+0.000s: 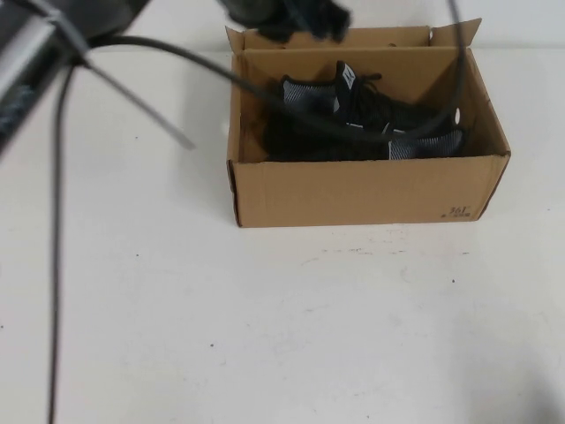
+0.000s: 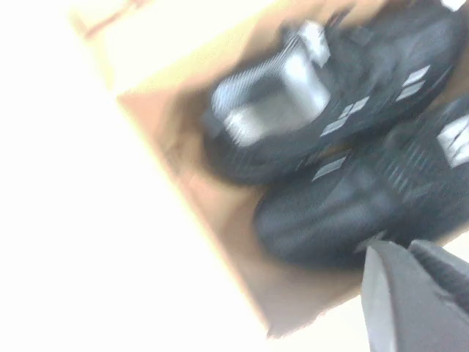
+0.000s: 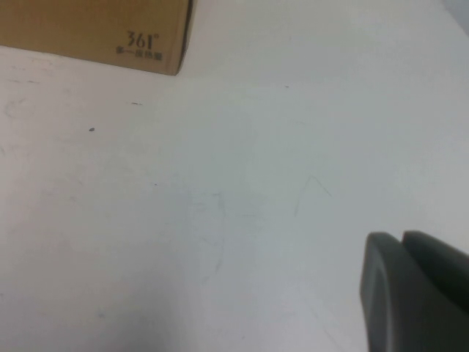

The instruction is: Put shoes into padded shoe box

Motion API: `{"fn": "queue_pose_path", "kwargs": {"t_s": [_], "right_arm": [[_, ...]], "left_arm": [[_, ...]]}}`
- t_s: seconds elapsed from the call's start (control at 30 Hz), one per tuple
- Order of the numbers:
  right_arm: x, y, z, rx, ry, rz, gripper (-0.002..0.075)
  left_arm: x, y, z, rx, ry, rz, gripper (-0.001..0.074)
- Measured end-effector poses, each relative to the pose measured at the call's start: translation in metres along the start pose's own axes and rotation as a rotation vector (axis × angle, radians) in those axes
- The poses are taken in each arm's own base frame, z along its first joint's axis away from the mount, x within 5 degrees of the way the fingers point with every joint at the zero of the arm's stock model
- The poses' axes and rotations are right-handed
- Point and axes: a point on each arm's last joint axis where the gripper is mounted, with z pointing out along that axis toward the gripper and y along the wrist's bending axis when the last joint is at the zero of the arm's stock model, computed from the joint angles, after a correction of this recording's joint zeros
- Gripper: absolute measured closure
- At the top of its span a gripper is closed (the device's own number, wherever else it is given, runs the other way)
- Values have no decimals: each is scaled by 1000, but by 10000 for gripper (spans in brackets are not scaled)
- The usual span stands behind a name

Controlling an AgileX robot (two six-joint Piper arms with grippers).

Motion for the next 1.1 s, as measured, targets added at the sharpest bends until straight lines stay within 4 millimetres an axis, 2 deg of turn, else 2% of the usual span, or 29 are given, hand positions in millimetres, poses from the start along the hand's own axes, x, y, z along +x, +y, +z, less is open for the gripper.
{"fn": "queue_pose_path", "kwargs": {"t_s": [0.2,0.27,0.57,0.73,0.93,1.1], "right_arm": [[0,0,0,0,0,0,733],[0,0,0,0,0,0,733],[0,0,0,0,0,1,733],[0,0,0,0,0,1,733],[0,0,0,0,0,-3,732],[0,0,0,0,0,-3,732]], "left_arm": [[33,9,-15,-40,10,-4,736],[51,12,-20,-58,20,-10,736],[122,30,-73,-111,-108,-84,736],[158,31,-80,-96,-117,-73,736],[177,34,-71,-146,7,-51,736],[178,35,-69,-162,23,-43,736]]}}
